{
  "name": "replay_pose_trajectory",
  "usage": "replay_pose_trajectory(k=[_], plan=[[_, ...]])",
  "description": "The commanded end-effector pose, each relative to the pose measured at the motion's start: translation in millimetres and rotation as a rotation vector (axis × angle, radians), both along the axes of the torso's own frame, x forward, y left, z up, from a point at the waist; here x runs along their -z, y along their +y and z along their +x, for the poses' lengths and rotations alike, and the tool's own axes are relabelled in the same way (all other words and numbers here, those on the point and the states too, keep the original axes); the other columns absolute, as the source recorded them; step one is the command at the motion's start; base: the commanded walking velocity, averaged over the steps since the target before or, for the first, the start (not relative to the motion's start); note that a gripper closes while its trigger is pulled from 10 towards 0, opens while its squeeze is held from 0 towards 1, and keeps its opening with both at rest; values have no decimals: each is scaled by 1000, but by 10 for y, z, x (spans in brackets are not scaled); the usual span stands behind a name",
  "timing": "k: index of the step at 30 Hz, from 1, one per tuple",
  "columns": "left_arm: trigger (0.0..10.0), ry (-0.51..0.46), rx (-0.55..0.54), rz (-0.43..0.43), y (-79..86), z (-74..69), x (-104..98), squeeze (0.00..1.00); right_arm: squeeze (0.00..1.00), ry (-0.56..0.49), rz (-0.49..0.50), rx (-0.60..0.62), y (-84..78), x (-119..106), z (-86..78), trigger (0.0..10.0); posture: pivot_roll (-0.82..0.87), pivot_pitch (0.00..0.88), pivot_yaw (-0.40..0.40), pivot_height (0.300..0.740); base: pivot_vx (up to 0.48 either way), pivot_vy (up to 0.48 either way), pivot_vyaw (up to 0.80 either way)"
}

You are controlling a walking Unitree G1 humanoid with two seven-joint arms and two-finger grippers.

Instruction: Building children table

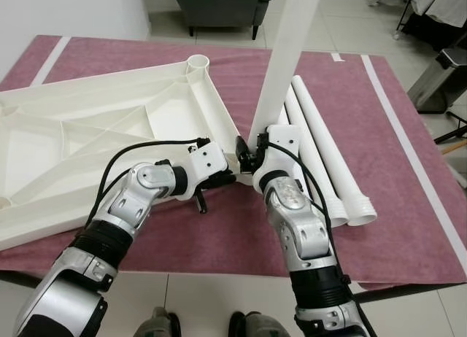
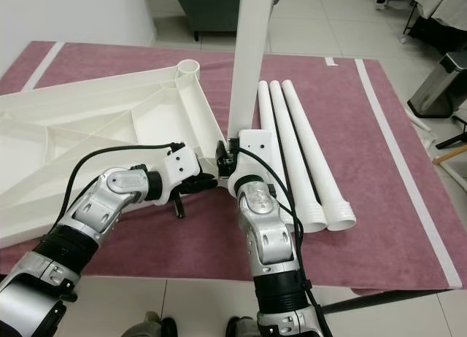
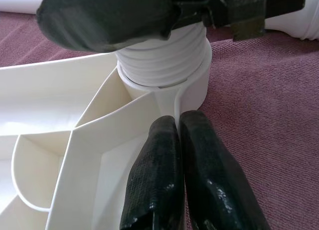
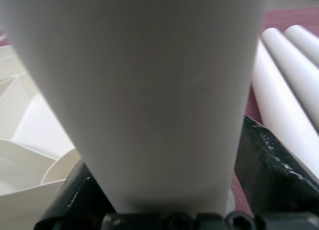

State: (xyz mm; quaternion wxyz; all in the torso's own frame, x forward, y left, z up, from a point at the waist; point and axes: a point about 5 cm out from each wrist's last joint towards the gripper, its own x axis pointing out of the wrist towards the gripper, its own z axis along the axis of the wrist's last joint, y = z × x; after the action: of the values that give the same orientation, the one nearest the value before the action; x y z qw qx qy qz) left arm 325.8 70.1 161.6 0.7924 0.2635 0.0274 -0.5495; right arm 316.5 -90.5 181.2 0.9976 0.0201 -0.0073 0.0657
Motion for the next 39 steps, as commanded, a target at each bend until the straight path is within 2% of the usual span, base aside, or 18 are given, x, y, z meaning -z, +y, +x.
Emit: replay_pose_trajectory(k=[1, 2, 3, 4, 7, 8, 9, 10, 14, 16, 19, 20, 25, 28, 31, 37, 38, 39], plan=[[0, 85, 44, 33, 8, -85, 191, 0, 0, 22, 13, -40, -44, 39, 12, 10000, 64, 134, 16, 740, 0, 0, 0], [0, 85, 44, 33, 8, -85, 191, 0, 0, 22, 13, -40, -44, 39, 12, 10000, 64, 134, 16, 740, 0, 0, 0], [0, 86, 45, 32, 7, -85, 191, 0, 0, -5, 9, -93, -30, -5, 9, 10000, 64, 134, 16, 740, 0, 0, 0], [0, 86, 46, 32, 6, -86, 190, 0, 0, -51, -8, -195, -34, -87, -1, 10000, 63, 137, 16, 740, 0, 0, 0], [0, 86, 46, 32, 6, -86, 189, 0, 0, -61, -8, -225, -42, -110, -5, 10000, 63, 137, 16, 740, 0, 0, 0], [0, 86, 46, 31, 6, -86, 188, 0, 0, -86, -18, -288, -66, -166, -18, 10000, 63, 139, 16, 740, 0, 0, 0], [0, 86, 46, 31, 6, -86, 188, 0, 0, -86, -18, -288, -66, -166, -18, 10000, 63, 139, 16, 740, 0, 0, 0], [0, 86, 46, 31, 7, -86, 187, 0, 0, -116, -44, -340, -97, -219, -29, 10000, 63, 141, 16, 740, 0, 0, 0], [0, 86, 46, 30, 7, -86, 186, 0, 0, -135, -65, -372, -116, -251, -36, 10000, 63, 141, 16, 740, 0, 0, 0], [0, 87, 47, 30, 11, -86, 182, 0, 0, -163, -132, -473, -180, -309, -35, 10000, 64, 144, 20, 740, 0, 0, 0], [0, 87, 47, 30, 13, -86, 180, 0, 0, -158, -161, -515, -215, -319, -20, 10000, 66, 146, 21, 740, 0, 0, 0], [0, 87, 47, 32, 15, -88, 176, 0, 0, -145, -212, -573, -306, -329, 38, 10000, 69, 148, 23, 740, 0, 0, 0], [0, 87, 47, 33, 17, -89, 173, 0, 0, -113, -245, -637, -393, -311, 98, 10000, 70, 150, 25, 740, 0, 0, 0], [0, 88, 47, 33, 19, -91, 174, 0, 0, -98, -245, -671, -412, -299, 112, 10000, 71, 150, 26, 740, 0, 0, 0], [0, 88, 48, 34, 22, -93, 171, 0, 0, -59, -245, -782, -464, -281, 152, 10000, 76, 152, 27, 740, 0, 0, 0], [0, 88, 48, 34, 24, -98, 172, 0, 0, -36, -259, -817, -500, -248, 198, 9765, 80, 153, 26, 740, 0, 0, 0], [0, 89, 48, 34, 25, -100, 173, 0, 0, -35, -262, -819, -507, -244, 212, 4902, 80, 153, 25, 740, 0, 0, 0], [0, 89, 48, 34, 25, -100, 173, 0, 0, -35, -262, -819, -507, -244, 212, 4902, 80, 153, 25, 740, 0, 0, 0]])
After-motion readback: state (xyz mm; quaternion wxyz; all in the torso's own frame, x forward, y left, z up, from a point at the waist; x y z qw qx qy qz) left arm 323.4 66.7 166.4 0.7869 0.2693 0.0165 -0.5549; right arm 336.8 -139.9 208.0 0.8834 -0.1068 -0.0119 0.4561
